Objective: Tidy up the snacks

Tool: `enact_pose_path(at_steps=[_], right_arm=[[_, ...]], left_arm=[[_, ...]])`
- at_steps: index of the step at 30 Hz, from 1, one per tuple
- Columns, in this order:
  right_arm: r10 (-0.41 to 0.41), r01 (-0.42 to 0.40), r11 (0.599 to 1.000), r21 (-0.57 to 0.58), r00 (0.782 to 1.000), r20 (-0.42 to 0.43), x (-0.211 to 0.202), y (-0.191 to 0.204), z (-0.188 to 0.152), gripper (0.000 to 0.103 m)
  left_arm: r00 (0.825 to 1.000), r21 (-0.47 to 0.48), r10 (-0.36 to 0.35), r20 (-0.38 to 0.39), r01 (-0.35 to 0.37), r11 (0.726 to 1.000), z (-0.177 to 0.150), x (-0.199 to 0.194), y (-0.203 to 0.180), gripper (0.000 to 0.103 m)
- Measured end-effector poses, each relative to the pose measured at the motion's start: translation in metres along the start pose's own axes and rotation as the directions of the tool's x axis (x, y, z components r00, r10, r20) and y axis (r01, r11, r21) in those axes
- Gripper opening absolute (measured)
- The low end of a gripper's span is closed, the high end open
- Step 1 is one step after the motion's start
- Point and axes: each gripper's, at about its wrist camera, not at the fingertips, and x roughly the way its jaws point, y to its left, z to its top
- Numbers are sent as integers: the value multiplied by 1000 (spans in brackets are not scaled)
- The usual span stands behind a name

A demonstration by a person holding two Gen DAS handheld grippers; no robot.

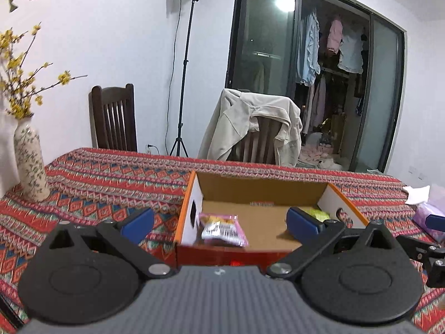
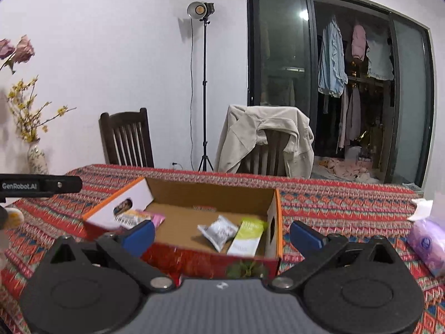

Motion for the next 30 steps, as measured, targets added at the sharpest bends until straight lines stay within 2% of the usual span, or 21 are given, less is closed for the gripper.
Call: enact_pose_path(at_steps=[4, 14, 22, 30], right_arm=[[5, -5, 1000, -3, 1000, -31, -11, 3, -17, 103], [42, -39, 999, 34, 994, -101, -25, 7, -58, 103], [24, -21, 1000, 20, 985, -170, -24, 13, -80, 103], [15, -13, 1000, 11, 978, -207, -13, 17, -81, 101]], left_arm=[[999, -12, -17, -29, 17, 1000, -19, -11, 9, 103], [998, -46, 7, -65, -10, 999, -64, -27, 32, 103], [997, -35, 3, -73, -5, 999, -74, -31, 30, 103], [995, -39, 13, -95, -17, 999, -77, -26, 35, 103]])
